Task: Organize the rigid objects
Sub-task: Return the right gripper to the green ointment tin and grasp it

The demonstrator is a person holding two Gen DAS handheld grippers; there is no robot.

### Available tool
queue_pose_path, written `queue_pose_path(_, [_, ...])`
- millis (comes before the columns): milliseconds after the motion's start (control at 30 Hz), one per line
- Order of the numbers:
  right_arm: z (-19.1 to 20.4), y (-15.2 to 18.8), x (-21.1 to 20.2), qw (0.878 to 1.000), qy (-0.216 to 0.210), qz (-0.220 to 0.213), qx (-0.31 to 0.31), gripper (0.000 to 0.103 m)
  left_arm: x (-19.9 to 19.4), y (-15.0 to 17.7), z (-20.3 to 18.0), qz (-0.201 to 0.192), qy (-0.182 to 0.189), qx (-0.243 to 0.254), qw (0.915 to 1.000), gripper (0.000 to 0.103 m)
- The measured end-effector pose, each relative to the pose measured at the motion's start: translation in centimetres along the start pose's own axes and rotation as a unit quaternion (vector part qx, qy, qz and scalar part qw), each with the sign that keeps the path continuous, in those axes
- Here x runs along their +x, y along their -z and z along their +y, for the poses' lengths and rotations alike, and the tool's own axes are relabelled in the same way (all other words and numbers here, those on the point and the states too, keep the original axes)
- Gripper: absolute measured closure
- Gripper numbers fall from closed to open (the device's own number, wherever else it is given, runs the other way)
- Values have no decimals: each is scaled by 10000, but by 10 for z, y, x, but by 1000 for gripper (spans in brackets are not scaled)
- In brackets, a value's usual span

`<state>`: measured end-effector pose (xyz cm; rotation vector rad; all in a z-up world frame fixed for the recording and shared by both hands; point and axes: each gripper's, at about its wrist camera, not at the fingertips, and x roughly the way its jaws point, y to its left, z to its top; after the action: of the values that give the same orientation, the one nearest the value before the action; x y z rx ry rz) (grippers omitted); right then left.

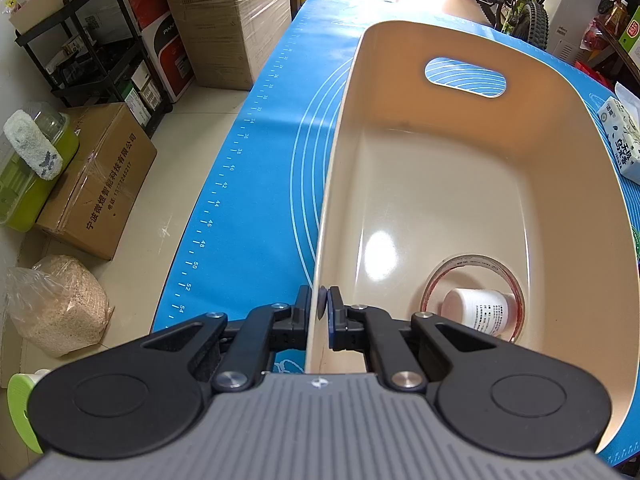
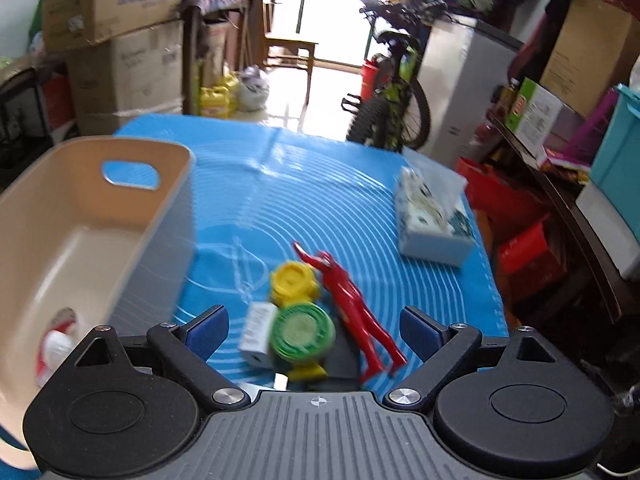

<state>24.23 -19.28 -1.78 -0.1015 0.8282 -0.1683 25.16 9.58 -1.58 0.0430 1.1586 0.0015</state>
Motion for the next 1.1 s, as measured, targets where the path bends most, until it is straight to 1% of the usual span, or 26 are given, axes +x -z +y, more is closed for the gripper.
queue_pose_path(100, [-7, 9, 13, 9999, 75, 101, -52, 12, 0, 0, 0, 0, -2, 5, 10000, 94])
queue_pose_path(267, [-10, 15, 33, 9994, 150, 258, -158, 18, 0, 0, 0, 1, -2, 0, 10000, 94])
queue_pose_path(367, [-7, 17, 40, 9993, 92, 243, -253, 18, 0, 0, 0, 2, -11, 9, 10000, 93])
queue_pose_path(533, [4, 17, 51, 9978, 121, 261, -596, 19, 0, -1, -2, 5, -26, 21, 10000, 93])
queue_pose_path(700, [6, 15, 53, 9976, -72, 178, -659, 19, 0, -1, -2, 5, -30, 23, 10000, 93])
queue_pose_path(1100, [15, 29, 48, 9941, -173, 276, -1033, 20, 1, -1, -2, 6, -30, 23, 10000, 93])
